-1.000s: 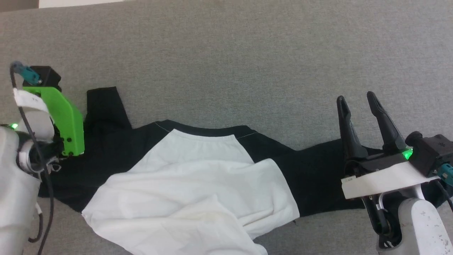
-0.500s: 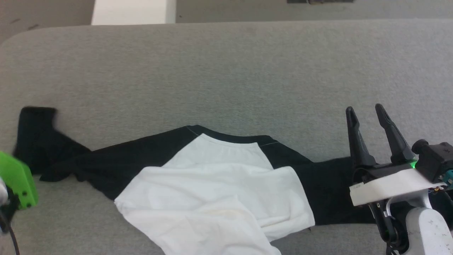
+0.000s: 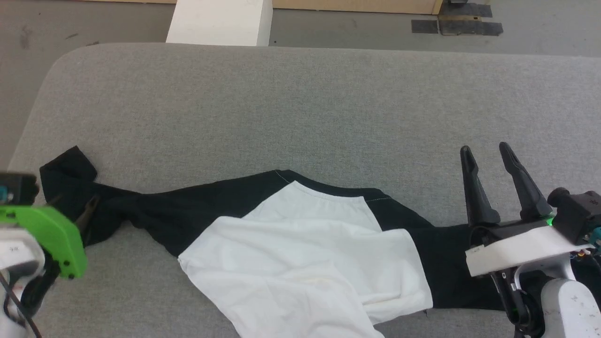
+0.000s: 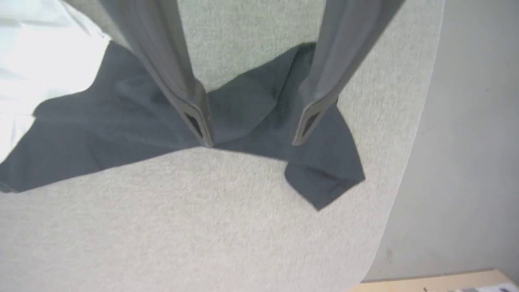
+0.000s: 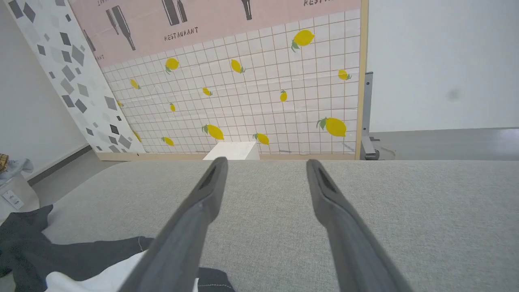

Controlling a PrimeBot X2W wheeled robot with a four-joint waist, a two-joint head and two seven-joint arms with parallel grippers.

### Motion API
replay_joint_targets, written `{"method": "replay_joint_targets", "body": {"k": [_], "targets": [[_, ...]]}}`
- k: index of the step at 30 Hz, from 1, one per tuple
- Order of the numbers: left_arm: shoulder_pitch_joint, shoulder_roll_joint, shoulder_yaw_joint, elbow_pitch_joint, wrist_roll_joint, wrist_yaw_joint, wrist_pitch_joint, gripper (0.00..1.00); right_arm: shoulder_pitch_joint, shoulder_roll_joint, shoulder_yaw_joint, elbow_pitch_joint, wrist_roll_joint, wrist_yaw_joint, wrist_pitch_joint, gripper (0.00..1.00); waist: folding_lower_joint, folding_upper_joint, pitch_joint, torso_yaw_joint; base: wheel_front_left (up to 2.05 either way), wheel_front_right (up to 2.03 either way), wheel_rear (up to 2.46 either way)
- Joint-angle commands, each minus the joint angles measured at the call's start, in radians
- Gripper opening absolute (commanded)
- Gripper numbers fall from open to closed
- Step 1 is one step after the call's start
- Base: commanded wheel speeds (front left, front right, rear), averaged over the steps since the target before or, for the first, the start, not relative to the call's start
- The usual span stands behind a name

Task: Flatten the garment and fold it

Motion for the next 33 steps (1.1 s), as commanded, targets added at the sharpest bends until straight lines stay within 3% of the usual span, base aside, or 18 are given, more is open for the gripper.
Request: {"method": "replay_joint_targets", "body": {"k": [1, 6, 11, 16, 24, 33], "targets": [[-0.047, 0.016, -0.014, -0.029, -0.008, -0.024, 0.005, 1.0, 0.007, 0.0, -0.001, -0.007, 0.001, -0.002, -0.003, 1.0, 0.0, 0.0, 0.002, -0.006, 0.0, 0.0, 0.0], [-0.172, 0.078, -0.139, -0.137, -0.04, -0.064, 0.113, 1.0, 0.001, 0.0, -0.006, -0.016, 0.012, -0.002, -0.016, 1.0, 0.0, 0.0, 0.015, -0.038, 0.0, 0.0, 0.0], [-0.28, 0.133, -0.316, -0.198, -0.141, -0.066, 0.257, 1.0, -0.008, 0.0, -0.003, -0.013, 0.022, -0.002, -0.031, 1.0, 0.0, 0.0, 0.034, -0.09, 0.0, 0.0, 0.0], [-0.338, 0.208, -0.454, -0.174, -0.223, -0.067, 0.386, 1.0, -0.018, 0.0, 0.007, 0.001, 0.038, -0.002, -0.054, 1.0, 0.0, 0.0, 0.053, -0.158, 0.0, 0.0, 0.0], [-0.346, 0.273, -0.551, -0.087, -0.255, -0.067, 0.43, 1.0, -0.021, 0.0, 0.005, 0.02, 0.052, -0.002, -0.087, 1.0, 0.0, 0.0, 0.086, -0.243, 0.0, 0.0, 0.0], [-0.314, 0.305, -0.589, -0.029, -0.294, -0.067, 0.447, 1.0, -0.037, 0.0, 0.018, 0.03, 0.052, -0.002, -0.1, 1.0, 0.0, 0.0, 0.12, -0.274, 0.0, 0.0, 0.0]]}}
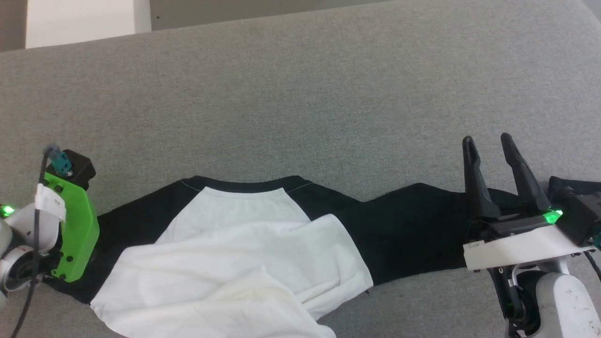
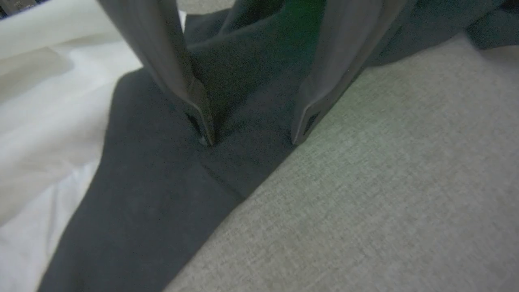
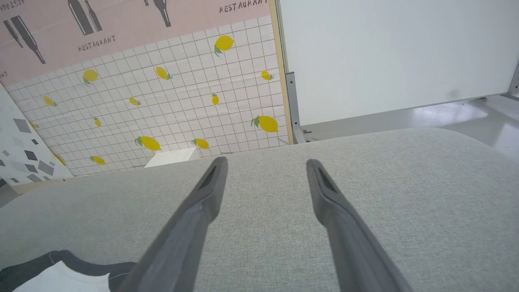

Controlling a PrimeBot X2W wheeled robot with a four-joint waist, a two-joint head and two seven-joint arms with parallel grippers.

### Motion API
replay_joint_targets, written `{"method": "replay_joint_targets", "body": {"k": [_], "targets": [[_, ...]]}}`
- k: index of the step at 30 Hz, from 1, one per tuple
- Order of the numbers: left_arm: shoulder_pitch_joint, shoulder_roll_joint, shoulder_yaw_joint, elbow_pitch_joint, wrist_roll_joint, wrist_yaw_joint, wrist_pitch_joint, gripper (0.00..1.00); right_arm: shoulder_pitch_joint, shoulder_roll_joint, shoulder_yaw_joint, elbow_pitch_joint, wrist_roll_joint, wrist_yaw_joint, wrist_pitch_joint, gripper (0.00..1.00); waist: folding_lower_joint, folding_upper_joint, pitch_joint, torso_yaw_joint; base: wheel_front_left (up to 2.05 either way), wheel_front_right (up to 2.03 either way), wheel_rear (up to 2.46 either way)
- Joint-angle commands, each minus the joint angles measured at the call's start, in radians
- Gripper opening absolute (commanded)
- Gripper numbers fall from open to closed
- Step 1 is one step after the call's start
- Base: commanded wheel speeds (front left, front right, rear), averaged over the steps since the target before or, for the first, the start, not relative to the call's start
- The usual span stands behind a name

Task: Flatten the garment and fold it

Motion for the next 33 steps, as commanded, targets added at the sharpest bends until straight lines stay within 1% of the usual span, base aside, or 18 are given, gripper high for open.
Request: {"method": "replay_joint_targets", "body": {"k": [1, 2, 3, 5, 7, 9, 10, 12, 14, 19, 21, 25, 33], "targets": [[0.025, 0.007, -0.008, 0.013, -0.021, 0.001, 0.014, 0.82, -0.016, 0.0, 0.008, 0.005, 0.003, -0.002, -0.003, 1.0, 0.0, 0.0, 0.014, -0.009, 0.0, 0.0, 0.0], [0.029, 0.006, -0.011, 0.016, -0.026, 0.002, 0.023, 0.38, -0.019, 0.0, 0.013, 0.007, -0.001, -0.002, 0.0, 1.0, 0.0, 0.0, 0.015, -0.008, 0.0, 0.0, 0.0], [0.035, 0.005, -0.015, 0.019, -0.034, 0.004, 0.034, 0.0, -0.022, 0.0, 0.024, 0.009, -0.011, -0.002, 0.008, 1.0, 0.0, 0.0, 0.017, -0.007, 0.0, 0.0, 0.0], [0.042, -0.001, -0.017, 0.017, -0.05, 0.014, 0.049, 0.0, -0.031, 0.0, 0.053, 0.011, -0.036, -0.002, 0.035, 1.0, 0.0, 0.0, 0.018, -0.002, 0.0, 0.0, 0.0], [0.038, -0.007, -0.014, 0.01, -0.047, 0.019, 0.039, 0.0, -0.045, -0.003, 0.1, 0.015, -0.085, -0.002, 0.094, 1.0, 0.0, 0.0, 0.017, 0.007, 0.0, 0.0, 0.0], [0.023, -0.005, -0.01, 0.002, -0.015, 0.023, 0.011, 0.0, -0.065, -0.047, 0.168, 0.024, -0.121, -0.002, 0.18, 1.0, 0.0, 0.0, 0.017, 0.02, 0.0, 0.0, 0.0], [0.014, -0.005, -0.006, 0.003, 0.003, 0.03, -0.008, 0.0, -0.079, -0.08, 0.204, 0.029, -0.128, -0.002, 0.229, 1.0, 0.0, 0.0, 0.016, 0.028, 0.0, 0.0, 0.0], [-0.003, -0.004, 0.002, 0.008, 0.044, 0.041, -0.051, 0.0, -0.111, -0.135, 0.256, 0.039, -0.126, -0.002, 0.307, 1.0, 0.0, 0.0, 0.014, 0.044, 0.0, 0.0, 0.0], [-0.016, -0.007, 0.009, 0.021, 0.079, 0.056, -0.092, 0.0, -0.147, -0.176, 0.299, 0.045, -0.116, -0.002, 0.37, 1.0, 0.0, 0.0, 0.014, 0.06, 0.0, 0.0, 0.0], [-0.055, -0.035, 0.034, 0.073, 0.162, 0.115, -0.215, 0.0, -0.227, -0.221, 0.394, 0.069, -0.077, -0.002, 0.478, 1.0, 0.0, 0.0, 0.023, 0.104, 0.0, 0.0, 0.0], [-0.067, -0.049, 0.035, 0.091, 0.184, 0.127, -0.247, 0.0, -0.26, -0.232, 0.434, 0.081, -0.063, -0.002, 0.507, 1.0, 0.0, 0.0, 0.03, 0.119, 0.0, 0.0, 0.0], [-0.082, -0.087, 0.031, 0.124, 0.185, 0.121, -0.277, 0.0, -0.348, -0.248, 0.513, 0.122, -0.044, -0.002, 0.524, 1.0, 0.0, 0.0, 0.045, 0.149, 0.0, 0.0, 0.0], [-0.114, -0.149, 0.017, 0.166, 0.173, 0.09, -0.296, 0.0, -0.515, -0.253, 0.671, 0.292, -0.008, -0.002, 0.603, 1.0, 0.0, 0.0, 0.074, 0.202, 0.0, 0.0, 0.0]]}}
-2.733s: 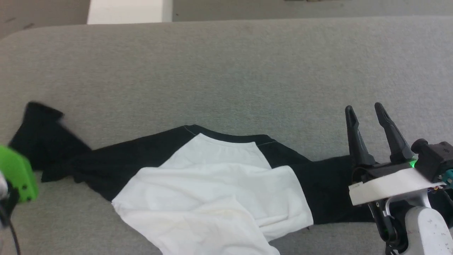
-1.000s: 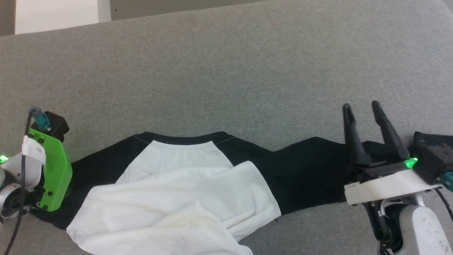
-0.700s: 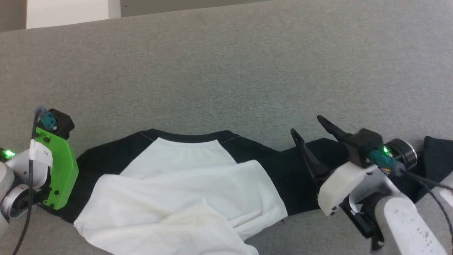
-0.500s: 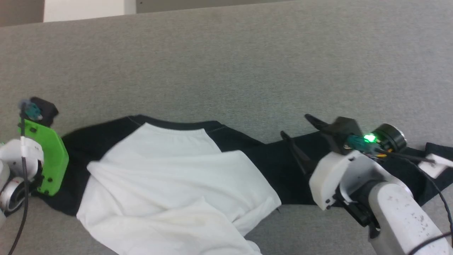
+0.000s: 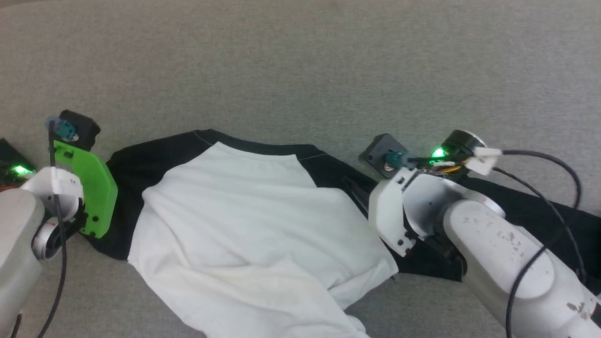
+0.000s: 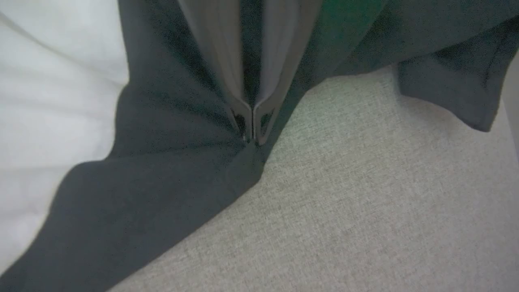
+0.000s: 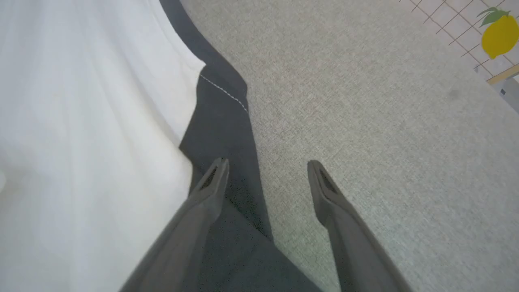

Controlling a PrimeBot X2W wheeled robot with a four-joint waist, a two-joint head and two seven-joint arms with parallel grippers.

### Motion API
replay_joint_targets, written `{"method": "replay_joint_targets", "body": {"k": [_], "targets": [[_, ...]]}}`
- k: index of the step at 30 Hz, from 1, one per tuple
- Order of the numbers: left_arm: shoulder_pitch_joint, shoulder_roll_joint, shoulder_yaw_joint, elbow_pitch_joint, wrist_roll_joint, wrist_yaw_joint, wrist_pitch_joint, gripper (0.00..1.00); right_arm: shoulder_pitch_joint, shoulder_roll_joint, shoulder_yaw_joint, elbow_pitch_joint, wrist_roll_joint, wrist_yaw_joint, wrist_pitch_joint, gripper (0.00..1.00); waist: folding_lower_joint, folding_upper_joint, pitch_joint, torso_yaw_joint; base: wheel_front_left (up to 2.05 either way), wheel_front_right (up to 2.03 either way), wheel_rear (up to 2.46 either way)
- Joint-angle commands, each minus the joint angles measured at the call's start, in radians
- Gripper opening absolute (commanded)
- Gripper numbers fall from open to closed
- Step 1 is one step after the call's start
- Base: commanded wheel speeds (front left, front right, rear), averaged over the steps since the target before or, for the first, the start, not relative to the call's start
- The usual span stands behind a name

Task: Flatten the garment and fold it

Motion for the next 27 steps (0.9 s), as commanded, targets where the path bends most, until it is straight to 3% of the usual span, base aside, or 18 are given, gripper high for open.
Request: {"method": "replay_joint_targets", "body": {"k": [1, 8, 9, 10, 11, 13, 17, 27], "targets": [[-0.021, -0.009, -0.003, 0.011, -0.003, -0.006, -0.009, 0.0, -0.028, -0.001, 0.021, 0.026, 0.013, -0.002, 0.022, 1.0, -0.0001, 0.0, 0.019, 0.021, 0.0, 0.0, 0.0], [-0.047, -0.034, -0.013, 0.04, 0.0, -0.022, -0.022, 0.0, -0.08, -0.021, 0.12, 0.131, 0.073, -0.002, 0.233, 1.0, -0.0001, 0.0, 0.035, 0.035, 0.0, 0.0, 0.0], [-0.048, -0.036, -0.014, 0.043, 0.0, -0.024, -0.024, 0.0, -0.079, -0.024, 0.126, 0.136, 0.087, -0.002, 0.263, 0.96, -0.0001, 0.0, 0.036, 0.035, 0.0, 0.0, 0.0], [-0.049, -0.039, -0.015, 0.046, -0.002, -0.026, -0.025, 0.0, -0.078, -0.027, 0.13, 0.138, 0.101, -0.002, 0.294, 0.7, -0.0001, 0.0, 0.037, 0.035, 0.0, 0.0, 0.0], [-0.05, -0.042, -0.015, 0.05, -0.005, -0.028, -0.028, 0.0, -0.077, -0.032, 0.136, 0.136, 0.116, -0.002, 0.332, 0.37, -0.0001, 0.0, 0.038, 0.035, 0.0, 0.0, 0.0], [-0.051, -0.045, -0.016, 0.055, -0.008, -0.032, -0.031, 0.0, -0.077, -0.042, 0.143, 0.119, 0.142, -0.002, 0.379, 0.0, -0.0001, 0.0, 0.038, 0.034, 0.0, 0.0, 0.0], [-0.057, -0.044, -0.014, 0.058, -0.007, -0.037, -0.05, 0.0, -0.09, -0.057, 0.109, 0.068, 0.143, -0.002, 0.356, 0.0, -0.0001, 0.0, 0.03, 0.026, 0.0, 0.0, 0.0], [-0.132, -0.053, 0.04, 0.028, 0.037, -0.005, -0.202, 0.0, -0.167, -0.041, -0.119, 0.044, 0.006, -0.002, 0.159, 0.0, -0.0001, 0.0, -0.036, 0.018, 0.0, 0.0, 0.0]]}}
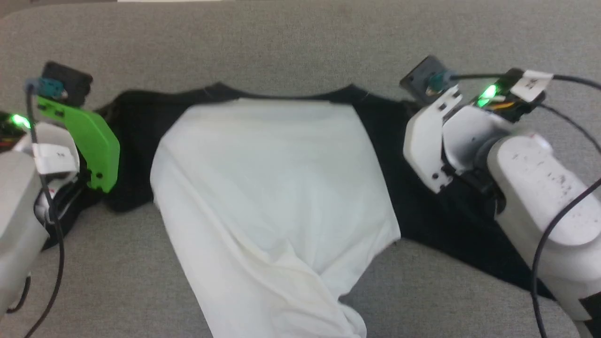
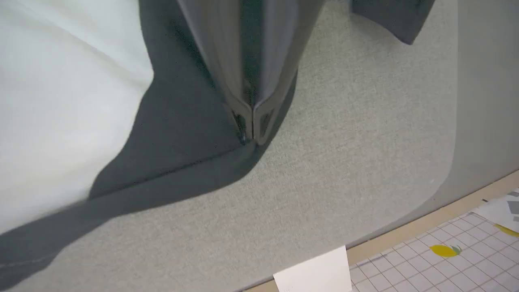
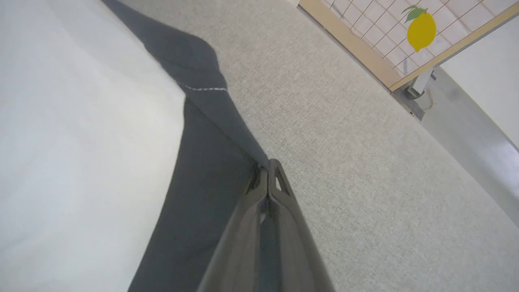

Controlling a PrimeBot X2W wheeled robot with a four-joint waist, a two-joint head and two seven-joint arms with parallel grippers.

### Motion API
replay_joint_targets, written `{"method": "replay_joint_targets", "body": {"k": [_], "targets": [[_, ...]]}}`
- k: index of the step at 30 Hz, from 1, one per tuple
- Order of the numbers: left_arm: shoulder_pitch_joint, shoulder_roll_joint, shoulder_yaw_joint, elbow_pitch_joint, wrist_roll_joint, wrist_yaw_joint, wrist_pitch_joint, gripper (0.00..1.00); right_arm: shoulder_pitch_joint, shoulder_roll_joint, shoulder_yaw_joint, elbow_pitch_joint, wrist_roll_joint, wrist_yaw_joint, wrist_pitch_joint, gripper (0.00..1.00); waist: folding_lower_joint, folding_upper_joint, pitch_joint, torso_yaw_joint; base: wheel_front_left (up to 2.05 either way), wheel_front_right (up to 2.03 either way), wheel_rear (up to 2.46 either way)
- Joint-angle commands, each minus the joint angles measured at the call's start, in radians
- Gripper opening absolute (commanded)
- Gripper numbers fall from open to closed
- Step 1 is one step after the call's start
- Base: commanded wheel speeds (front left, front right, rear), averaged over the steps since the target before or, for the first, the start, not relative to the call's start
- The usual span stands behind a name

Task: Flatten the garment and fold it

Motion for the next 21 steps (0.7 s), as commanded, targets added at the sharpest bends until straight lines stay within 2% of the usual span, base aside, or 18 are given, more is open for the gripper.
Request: {"method": "replay_joint_targets", "body": {"k": [1, 6, 13, 21], "targets": [[-0.037, 0.0, 0.021, -0.004, 0.006, 0.017, -0.025, 0.0, -0.027, -0.011, -0.023, -0.003, -0.018, -0.002, -0.014, 0.0, -0.0001, 0.0, -0.022, 0.0, 0.0, 0.0, 0.0], [-0.122, -0.017, 0.071, -0.033, 0.011, 0.036, -0.09, 0.0, -0.113, -0.043, -0.075, -0.025, -0.05, -0.002, -0.029, 0.0, -0.0001, 0.0, -0.018, -0.003, 0.0, 0.0, 0.0], [-0.313, -0.033, 0.132, -0.064, 0.025, 0.054, -0.107, 0.0, -0.356, -0.079, -0.101, -0.036, -0.08, -0.002, -0.013, 0.0, -0.0001, 0.0, 0.071, -0.026, 0.0, 0.0, 0.0], [-0.558, -0.037, 0.207, -0.041, 0.097, 0.115, -0.182, 0.0, -0.661, -0.054, -0.19, 0.051, -0.165, -0.002, -0.076, 0.0, -0.0001, 0.0, 0.202, -0.061, 0.0, 0.0, 0.0]]}}
